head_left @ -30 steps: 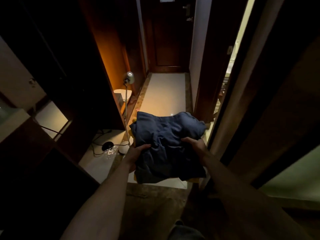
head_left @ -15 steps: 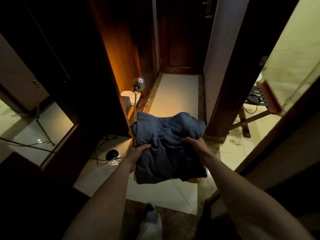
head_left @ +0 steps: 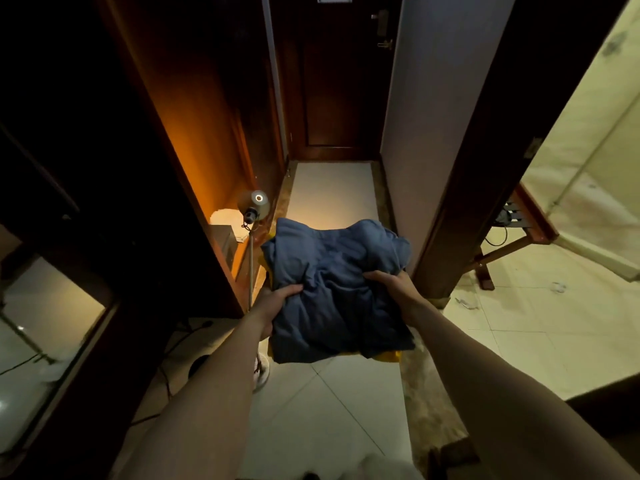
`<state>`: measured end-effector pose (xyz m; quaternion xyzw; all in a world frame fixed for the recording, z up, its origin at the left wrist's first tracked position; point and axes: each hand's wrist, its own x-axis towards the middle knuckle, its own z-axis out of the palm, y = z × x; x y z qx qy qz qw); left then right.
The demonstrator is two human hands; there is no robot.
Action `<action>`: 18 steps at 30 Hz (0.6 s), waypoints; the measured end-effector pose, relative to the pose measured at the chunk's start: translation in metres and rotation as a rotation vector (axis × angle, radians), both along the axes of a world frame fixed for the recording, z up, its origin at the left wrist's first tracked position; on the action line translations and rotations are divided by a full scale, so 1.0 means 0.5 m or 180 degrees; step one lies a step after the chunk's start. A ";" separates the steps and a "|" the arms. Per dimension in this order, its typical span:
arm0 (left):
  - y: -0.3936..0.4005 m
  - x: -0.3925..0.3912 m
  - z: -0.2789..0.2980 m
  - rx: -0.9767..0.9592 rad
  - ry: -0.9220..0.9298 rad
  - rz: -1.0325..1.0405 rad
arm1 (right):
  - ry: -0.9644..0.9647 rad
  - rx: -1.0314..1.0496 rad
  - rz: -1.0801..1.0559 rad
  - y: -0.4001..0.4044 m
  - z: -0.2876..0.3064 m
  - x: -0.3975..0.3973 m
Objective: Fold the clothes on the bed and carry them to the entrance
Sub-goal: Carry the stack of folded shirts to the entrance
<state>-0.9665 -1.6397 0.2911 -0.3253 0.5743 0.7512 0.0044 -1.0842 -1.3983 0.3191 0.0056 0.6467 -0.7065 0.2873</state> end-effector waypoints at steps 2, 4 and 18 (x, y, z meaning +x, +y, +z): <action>-0.029 -0.049 -0.004 -0.0018 -0.0020 -0.0081 | -0.0002 0.0046 -0.0031 -0.022 0.001 -0.045; -0.052 -0.103 -0.011 -0.0003 -0.0036 -0.0112 | 0.0049 0.0081 -0.0067 -0.039 -0.005 -0.097; -0.120 -0.565 -0.032 -0.0046 0.0017 -0.0063 | -0.0003 0.0416 0.0007 -0.117 -0.013 -0.578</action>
